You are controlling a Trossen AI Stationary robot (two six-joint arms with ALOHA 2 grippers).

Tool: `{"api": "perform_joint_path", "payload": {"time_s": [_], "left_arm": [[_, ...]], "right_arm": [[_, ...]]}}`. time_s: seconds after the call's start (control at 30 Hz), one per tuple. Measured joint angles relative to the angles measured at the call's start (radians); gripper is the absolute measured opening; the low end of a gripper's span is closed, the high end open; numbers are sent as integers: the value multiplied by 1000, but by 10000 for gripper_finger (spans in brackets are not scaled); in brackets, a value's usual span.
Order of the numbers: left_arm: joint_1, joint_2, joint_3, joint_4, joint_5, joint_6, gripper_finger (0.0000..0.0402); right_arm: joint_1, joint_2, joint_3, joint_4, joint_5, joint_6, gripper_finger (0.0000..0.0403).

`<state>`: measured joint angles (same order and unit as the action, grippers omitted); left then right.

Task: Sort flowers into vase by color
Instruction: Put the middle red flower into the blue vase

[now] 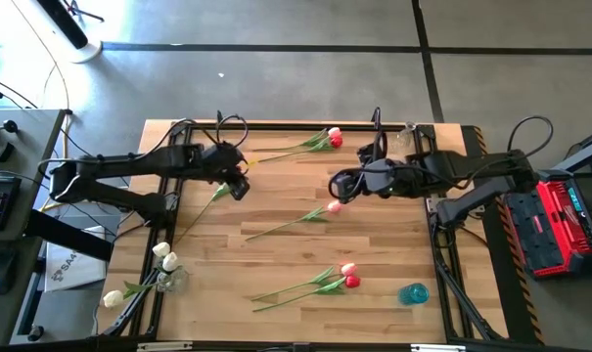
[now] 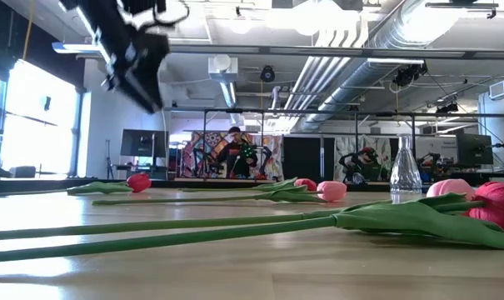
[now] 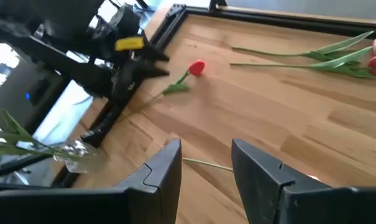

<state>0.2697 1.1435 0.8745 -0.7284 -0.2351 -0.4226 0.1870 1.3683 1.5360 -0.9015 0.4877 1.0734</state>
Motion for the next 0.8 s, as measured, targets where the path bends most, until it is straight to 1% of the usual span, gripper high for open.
{"api": "perform_joint_path", "payload": {"time_s": [0.03,0.1,0.27,0.4,0.47,0.63,0.8], "left_arm": [[17,0,-20,6,-18,-2,172],[57,-1,-63,32,-19,12,171],[155,-1,-165,117,64,13,159],[223,7,-218,134,70,18,151],[251,21,-238,141,92,36,150],[281,97,-259,156,122,58,149],[282,177,-259,156,72,61,149]], "right_arm": [[4,2,0,-7,0,-1,130],[9,4,0,-8,-7,-8,130],[12,2,0,-8,-17,-14,130],[12,-3,0,-8,-28,-26,130],[12,-4,0,-7,-40,-27,130],[12,-9,0,-7,-55,-34,130],[12,-13,0,-7,-55,-34,130]]}}
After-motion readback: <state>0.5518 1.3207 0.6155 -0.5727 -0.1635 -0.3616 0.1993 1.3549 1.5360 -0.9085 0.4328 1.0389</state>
